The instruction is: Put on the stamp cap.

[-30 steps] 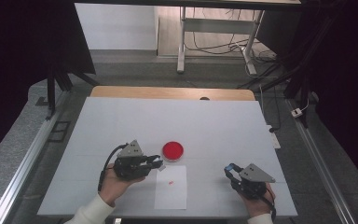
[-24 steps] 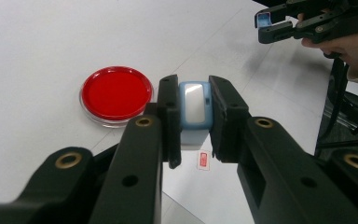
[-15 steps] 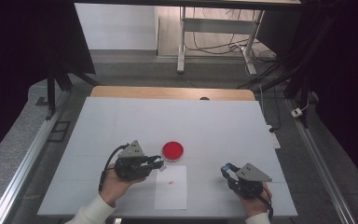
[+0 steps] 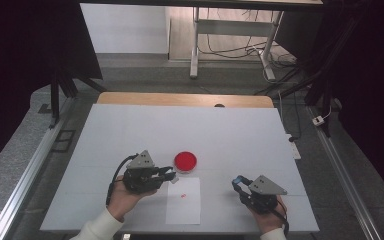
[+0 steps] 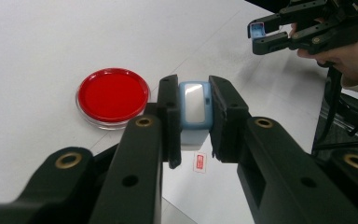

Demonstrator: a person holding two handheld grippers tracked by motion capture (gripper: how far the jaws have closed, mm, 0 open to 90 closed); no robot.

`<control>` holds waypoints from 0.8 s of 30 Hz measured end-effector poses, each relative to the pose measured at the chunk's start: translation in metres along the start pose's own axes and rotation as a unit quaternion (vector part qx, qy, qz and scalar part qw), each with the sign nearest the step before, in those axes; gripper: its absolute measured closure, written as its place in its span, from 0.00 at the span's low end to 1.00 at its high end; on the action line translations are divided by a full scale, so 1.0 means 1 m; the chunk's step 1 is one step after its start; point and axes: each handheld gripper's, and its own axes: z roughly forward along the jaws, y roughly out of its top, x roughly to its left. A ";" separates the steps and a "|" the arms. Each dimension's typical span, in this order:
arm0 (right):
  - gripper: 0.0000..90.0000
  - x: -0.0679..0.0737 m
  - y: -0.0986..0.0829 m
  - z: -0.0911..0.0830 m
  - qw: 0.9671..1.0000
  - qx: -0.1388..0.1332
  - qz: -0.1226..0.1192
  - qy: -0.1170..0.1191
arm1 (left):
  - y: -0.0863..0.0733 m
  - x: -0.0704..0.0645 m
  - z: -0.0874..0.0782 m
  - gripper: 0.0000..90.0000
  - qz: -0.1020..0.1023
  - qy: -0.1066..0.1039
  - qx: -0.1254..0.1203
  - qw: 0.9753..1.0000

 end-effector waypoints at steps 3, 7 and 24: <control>0.72 0.005 0.002 0.003 1.000 0.002 -0.002 0.006 | 0.000 0.000 0.000 0.84 -0.001 -0.001 0.000 1.000; 0.72 0.012 0.006 0.006 1.000 -0.006 0.007 0.025 | 0.000 0.000 0.001 0.84 -0.001 -0.001 -0.001 1.000; 0.72 0.031 0.014 0.022 0.999 -0.006 -0.006 0.046 | 0.001 0.000 0.003 0.84 -0.001 -0.003 0.000 1.000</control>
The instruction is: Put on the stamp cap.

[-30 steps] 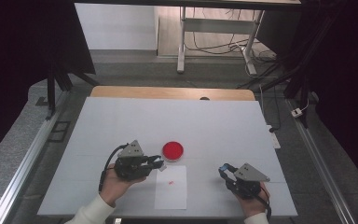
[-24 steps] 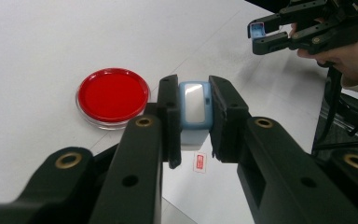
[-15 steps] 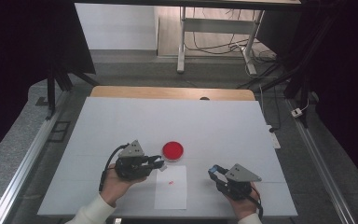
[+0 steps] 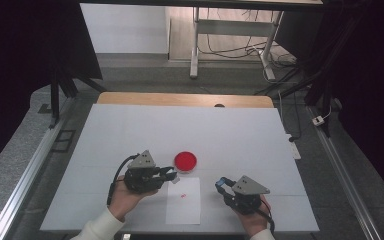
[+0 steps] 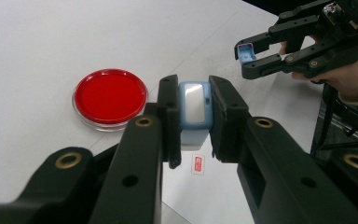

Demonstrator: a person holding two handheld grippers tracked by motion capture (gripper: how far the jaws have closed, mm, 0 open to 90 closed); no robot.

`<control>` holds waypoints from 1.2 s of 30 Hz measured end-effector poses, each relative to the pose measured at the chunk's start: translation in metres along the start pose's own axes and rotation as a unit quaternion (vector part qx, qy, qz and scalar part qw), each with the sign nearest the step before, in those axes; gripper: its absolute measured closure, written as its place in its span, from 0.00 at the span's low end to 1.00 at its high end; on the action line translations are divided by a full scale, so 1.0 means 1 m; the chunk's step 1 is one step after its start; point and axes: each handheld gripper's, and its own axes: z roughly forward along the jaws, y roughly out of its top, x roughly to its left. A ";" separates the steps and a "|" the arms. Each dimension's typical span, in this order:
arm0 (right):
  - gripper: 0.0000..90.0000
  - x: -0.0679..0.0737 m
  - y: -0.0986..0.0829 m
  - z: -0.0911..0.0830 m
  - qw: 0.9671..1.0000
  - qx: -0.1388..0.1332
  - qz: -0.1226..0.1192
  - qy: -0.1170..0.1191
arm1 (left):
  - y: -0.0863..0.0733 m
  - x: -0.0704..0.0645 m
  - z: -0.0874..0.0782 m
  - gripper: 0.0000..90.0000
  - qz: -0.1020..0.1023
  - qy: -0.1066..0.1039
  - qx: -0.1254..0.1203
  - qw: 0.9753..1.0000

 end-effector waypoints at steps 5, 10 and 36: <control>0.72 0.004 0.002 0.005 1.000 0.000 -0.006 0.005 | 0.000 0.000 0.001 0.84 0.000 0.000 0.001 1.000; 0.72 0.009 0.003 0.009 1.000 0.000 -0.009 0.014 | 0.000 0.000 0.002 0.84 0.001 0.000 0.003 1.000; 0.72 0.034 0.016 0.033 0.999 -0.006 -0.020 0.036 | 0.002 -0.001 0.002 0.84 -0.001 -0.001 -0.002 1.000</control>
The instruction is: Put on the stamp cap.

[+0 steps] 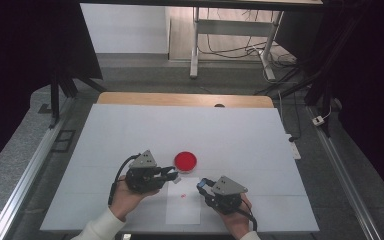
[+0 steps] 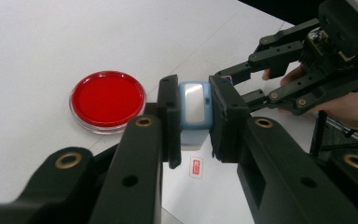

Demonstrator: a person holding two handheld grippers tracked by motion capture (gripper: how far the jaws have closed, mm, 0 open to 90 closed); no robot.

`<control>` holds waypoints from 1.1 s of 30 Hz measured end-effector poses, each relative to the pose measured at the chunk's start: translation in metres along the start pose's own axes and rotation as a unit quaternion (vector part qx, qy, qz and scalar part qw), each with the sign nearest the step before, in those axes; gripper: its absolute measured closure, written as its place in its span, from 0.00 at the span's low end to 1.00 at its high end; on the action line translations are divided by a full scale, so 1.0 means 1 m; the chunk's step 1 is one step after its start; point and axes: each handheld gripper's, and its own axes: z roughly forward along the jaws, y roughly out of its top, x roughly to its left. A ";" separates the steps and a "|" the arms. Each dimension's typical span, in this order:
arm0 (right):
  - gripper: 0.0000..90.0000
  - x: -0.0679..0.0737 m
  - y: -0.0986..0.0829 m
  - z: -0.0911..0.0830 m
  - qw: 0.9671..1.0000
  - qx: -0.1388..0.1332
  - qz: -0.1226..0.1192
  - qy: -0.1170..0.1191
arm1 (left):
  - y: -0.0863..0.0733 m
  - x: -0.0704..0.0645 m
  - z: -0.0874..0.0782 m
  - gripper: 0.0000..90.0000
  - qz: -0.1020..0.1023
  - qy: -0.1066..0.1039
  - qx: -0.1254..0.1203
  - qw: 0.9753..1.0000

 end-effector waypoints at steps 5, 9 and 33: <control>0.72 0.003 0.004 0.008 1.000 0.000 -0.005 0.001 | 0.000 -0.001 0.000 0.84 0.001 0.000 -0.001 1.000; 0.72 0.007 0.008 0.014 1.000 -0.002 -0.006 0.002 | 0.000 -0.001 0.000 0.84 0.000 0.000 -0.001 1.000; 0.72 0.029 0.014 0.029 0.999 -0.004 -0.036 -0.001 | 0.004 -0.008 0.008 0.84 -0.013 -0.006 -0.016 1.000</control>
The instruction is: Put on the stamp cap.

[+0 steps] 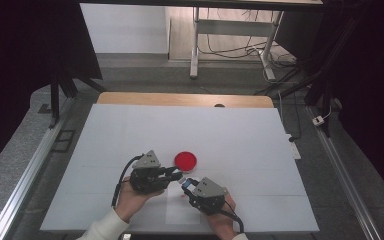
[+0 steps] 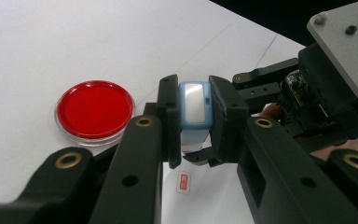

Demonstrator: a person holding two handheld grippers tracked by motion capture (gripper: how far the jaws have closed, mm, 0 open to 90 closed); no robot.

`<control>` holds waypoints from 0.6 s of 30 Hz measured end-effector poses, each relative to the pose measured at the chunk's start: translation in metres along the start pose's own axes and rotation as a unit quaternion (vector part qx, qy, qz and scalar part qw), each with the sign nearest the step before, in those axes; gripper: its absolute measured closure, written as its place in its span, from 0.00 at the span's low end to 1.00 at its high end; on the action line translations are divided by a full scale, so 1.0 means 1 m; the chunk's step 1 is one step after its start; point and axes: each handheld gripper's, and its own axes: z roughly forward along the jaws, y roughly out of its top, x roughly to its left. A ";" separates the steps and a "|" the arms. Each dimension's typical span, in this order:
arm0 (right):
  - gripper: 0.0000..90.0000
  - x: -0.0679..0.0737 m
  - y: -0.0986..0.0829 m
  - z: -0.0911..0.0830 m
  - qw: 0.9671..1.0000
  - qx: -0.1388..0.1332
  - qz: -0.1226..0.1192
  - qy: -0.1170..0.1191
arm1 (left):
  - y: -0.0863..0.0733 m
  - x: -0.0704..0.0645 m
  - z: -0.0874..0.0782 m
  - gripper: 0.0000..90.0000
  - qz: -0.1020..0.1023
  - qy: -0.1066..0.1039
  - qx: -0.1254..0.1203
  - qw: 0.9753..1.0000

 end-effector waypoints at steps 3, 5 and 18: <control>0.72 0.000 0.000 0.000 1.000 -0.002 0.000 -0.002 | 0.000 -0.001 0.002 0.84 -0.001 0.001 0.000 1.000; 0.72 0.000 0.000 -0.001 1.000 -0.004 0.000 -0.003 | 0.000 -0.002 0.003 0.84 -0.002 0.001 0.000 1.000; 0.72 0.000 0.000 -0.004 1.000 -0.012 -0.002 -0.017 | -0.001 -0.002 0.007 0.84 -0.006 0.002 -0.001 1.000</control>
